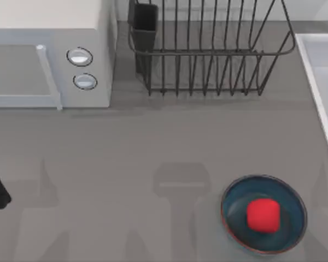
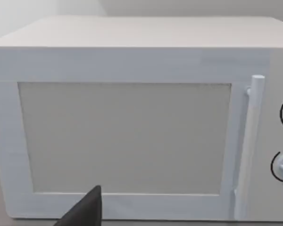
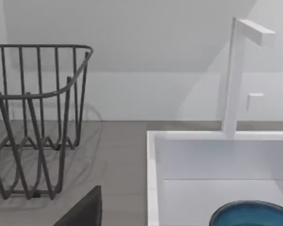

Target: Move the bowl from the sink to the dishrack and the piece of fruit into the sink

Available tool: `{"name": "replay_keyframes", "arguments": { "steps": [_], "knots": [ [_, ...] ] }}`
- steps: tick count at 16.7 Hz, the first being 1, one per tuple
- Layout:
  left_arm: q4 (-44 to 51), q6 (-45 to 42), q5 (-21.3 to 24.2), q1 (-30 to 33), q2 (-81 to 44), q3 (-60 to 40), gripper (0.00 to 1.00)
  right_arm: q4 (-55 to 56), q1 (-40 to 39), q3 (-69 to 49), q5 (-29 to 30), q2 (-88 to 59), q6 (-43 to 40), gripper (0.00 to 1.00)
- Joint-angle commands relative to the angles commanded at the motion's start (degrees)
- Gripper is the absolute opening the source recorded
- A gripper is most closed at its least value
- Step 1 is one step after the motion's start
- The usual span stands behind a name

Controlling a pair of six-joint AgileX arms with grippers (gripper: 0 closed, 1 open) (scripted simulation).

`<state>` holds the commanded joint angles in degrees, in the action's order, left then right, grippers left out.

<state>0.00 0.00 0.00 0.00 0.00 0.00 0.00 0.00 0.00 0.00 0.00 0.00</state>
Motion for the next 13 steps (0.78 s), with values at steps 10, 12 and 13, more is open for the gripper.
{"name": "replay_keyframes", "arguments": {
  "steps": [10, 12, 13],
  "knots": [
    [0.0, 0.0, 0.0, 0.0, 0.0, 0.0, 1.0, -10.3, 2.7, -14.3, -0.3, -18.9, -3.5, 1.0],
    [0.0, 0.0, 0.0, 0.0, 0.0, 0.0, 1.0, -15.4, 3.7, -21.3, -0.7, -28.3, -5.0, 1.0],
    [0.0, 0.0, 0.0, 0.0, 0.0, 0.0, 1.0, -18.2, 4.2, -25.2, -0.9, -33.5, -5.8, 1.0]
  ]
}}
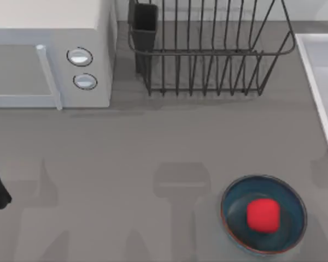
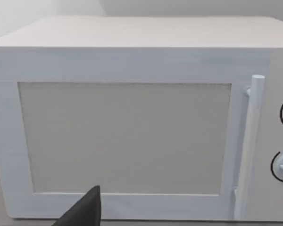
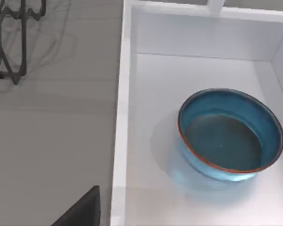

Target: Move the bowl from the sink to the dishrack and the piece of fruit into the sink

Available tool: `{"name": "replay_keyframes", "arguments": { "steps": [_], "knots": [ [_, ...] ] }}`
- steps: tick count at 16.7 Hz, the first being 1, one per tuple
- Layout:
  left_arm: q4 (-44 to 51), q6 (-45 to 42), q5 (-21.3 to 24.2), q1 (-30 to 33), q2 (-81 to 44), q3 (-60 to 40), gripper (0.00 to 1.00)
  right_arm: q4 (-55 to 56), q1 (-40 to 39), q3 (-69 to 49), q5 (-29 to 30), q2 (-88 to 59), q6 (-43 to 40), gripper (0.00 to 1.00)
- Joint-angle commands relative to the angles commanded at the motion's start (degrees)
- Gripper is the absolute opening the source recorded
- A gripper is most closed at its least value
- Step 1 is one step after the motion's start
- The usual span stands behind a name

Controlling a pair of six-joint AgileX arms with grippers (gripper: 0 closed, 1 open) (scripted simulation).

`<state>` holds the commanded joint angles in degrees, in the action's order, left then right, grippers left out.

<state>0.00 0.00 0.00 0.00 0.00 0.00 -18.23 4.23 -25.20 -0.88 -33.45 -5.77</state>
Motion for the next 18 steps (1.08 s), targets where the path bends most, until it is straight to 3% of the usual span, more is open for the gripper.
{"name": "replay_keyframes", "arguments": {
  "steps": [11, 18],
  "knots": [
    [0.0, 0.0, 0.0, 0.0, 0.0, 0.0, 1.0, -34.9, 8.5, -52.7, -1.9, -66.1, -8.6, 1.0],
    [0.0, 0.0, 0.0, 0.0, 0.0, 0.0, 1.0, -49.3, 14.4, -87.7, -1.4, -99.2, -12.7, 1.0]
  ]
}}
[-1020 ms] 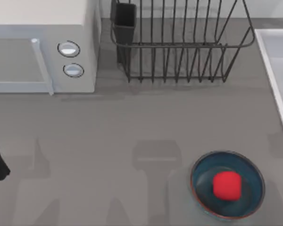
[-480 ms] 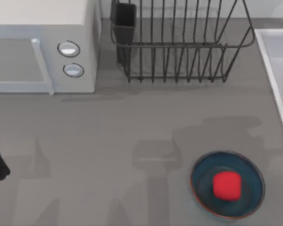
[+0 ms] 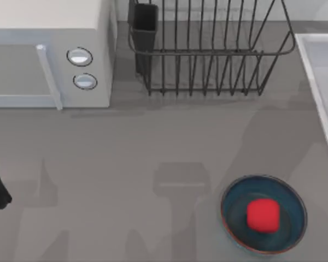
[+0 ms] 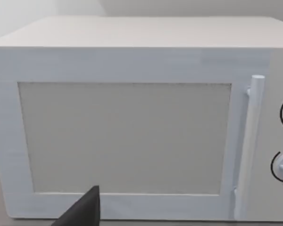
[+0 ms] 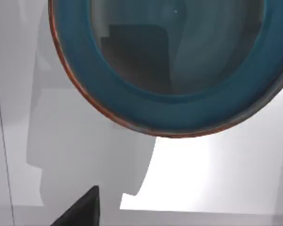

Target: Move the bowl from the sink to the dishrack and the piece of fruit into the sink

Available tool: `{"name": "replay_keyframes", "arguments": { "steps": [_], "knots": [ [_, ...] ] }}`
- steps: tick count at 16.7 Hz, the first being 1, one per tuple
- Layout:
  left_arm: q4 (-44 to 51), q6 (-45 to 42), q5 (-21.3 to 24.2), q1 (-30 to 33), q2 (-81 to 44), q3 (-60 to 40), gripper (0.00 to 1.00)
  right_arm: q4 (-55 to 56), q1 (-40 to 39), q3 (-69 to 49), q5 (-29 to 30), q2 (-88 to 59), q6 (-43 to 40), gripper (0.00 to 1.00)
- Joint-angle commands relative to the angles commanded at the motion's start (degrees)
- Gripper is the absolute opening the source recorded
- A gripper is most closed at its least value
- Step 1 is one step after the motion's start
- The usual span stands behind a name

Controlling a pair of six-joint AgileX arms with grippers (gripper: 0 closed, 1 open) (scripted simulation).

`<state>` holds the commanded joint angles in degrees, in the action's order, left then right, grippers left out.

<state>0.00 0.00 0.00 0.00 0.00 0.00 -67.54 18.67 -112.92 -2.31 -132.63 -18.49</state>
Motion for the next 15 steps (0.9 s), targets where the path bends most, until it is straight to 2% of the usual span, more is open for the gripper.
{"name": "replay_keyframes", "arguments": {
  "steps": [6, 15],
  "knots": [
    [0.0, 0.0, 0.0, 0.0, 0.0, 0.0, 1.0, -3.9, 3.1, -19.1, 0.6, -13.3, -1.9, 1.0],
    [0.0, 0.0, 0.0, 0.0, 0.0, 0.0, 1.0, -3.2, 3.2, -20.7, 0.7, -14.8, -2.0, 1.0]
  ]
}}
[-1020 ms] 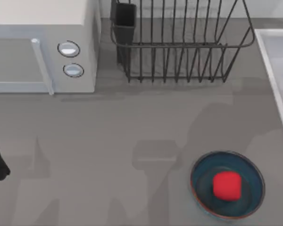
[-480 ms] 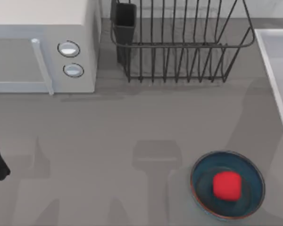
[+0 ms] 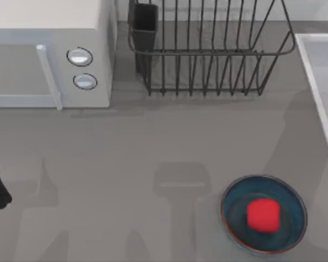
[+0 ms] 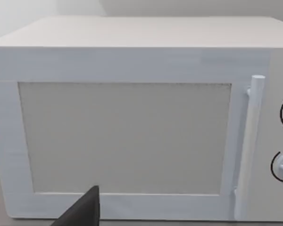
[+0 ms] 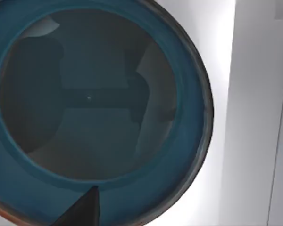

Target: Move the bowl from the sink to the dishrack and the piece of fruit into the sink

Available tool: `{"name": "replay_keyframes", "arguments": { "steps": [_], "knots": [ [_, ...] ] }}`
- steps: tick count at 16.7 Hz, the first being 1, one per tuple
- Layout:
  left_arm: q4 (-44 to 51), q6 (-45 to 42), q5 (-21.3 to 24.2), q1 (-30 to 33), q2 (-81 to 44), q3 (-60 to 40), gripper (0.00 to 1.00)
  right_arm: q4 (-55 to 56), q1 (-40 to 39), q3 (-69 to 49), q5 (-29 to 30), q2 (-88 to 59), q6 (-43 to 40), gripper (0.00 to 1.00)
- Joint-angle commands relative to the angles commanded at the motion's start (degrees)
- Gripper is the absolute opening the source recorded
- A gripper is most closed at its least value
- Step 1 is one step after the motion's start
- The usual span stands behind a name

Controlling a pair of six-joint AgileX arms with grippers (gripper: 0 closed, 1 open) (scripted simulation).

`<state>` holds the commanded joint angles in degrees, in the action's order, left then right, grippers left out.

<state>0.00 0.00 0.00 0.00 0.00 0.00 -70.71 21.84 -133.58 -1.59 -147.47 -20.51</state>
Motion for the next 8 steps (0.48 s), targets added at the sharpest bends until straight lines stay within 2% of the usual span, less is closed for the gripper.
{"name": "replay_keyframes", "arguments": {
  "steps": [8],
  "knots": [
    [0.0, 0.0, 0.0, 0.0, 0.0, 0.0, 1.0, 13.5, -0.1, 6.4, 0.1, -7.1, 0.3, 1.0]
  ]
}}
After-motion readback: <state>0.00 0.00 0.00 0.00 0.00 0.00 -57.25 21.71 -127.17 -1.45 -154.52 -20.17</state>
